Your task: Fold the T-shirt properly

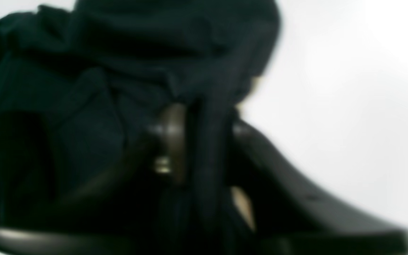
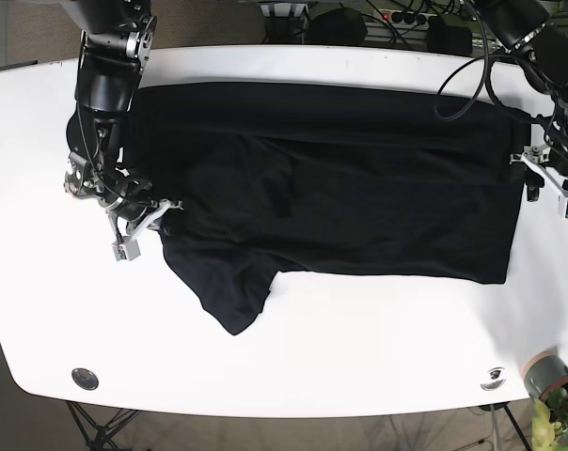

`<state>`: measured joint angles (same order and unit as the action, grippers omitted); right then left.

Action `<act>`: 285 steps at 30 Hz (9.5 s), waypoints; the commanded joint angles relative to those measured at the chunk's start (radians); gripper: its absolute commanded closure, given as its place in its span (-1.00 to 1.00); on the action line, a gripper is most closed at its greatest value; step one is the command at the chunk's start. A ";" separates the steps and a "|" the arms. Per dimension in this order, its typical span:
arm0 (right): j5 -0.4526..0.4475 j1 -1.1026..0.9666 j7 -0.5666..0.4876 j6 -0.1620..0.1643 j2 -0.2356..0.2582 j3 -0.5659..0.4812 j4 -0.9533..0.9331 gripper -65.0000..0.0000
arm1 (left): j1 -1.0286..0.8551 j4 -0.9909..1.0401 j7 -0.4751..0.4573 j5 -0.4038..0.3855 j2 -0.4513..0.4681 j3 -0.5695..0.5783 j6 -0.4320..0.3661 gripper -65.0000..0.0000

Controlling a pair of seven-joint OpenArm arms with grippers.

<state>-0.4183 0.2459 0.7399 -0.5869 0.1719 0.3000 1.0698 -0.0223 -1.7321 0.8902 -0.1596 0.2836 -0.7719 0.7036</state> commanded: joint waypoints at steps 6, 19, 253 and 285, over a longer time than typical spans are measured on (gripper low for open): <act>0.091 0.008 0.016 0.000 0.005 0.000 0.008 0.93 | 0.252 0.347 -0.016 0.116 0.050 -0.001 -0.005 -0.05; 0.092 0.008 0.014 0.000 0.005 0.000 0.008 0.93 | 0.532 1.027 -0.366 0.150 0.171 0.171 -0.178 -0.49; 0.029 -0.099 0.172 0.043 0.015 -0.129 0.438 0.92 | -0.155 0.323 -0.181 -0.120 0.032 0.271 -0.109 -0.04; 0.028 -0.211 0.320 0.038 0.018 0.077 0.720 -0.23 | -0.173 0.323 -0.181 -0.120 0.042 0.231 -0.109 -0.04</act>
<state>-0.3634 0.0471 1.0641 -0.5392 0.1841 0.3729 1.7195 -0.1921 -1.4071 0.6765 -0.2970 0.3149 -0.5388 0.6018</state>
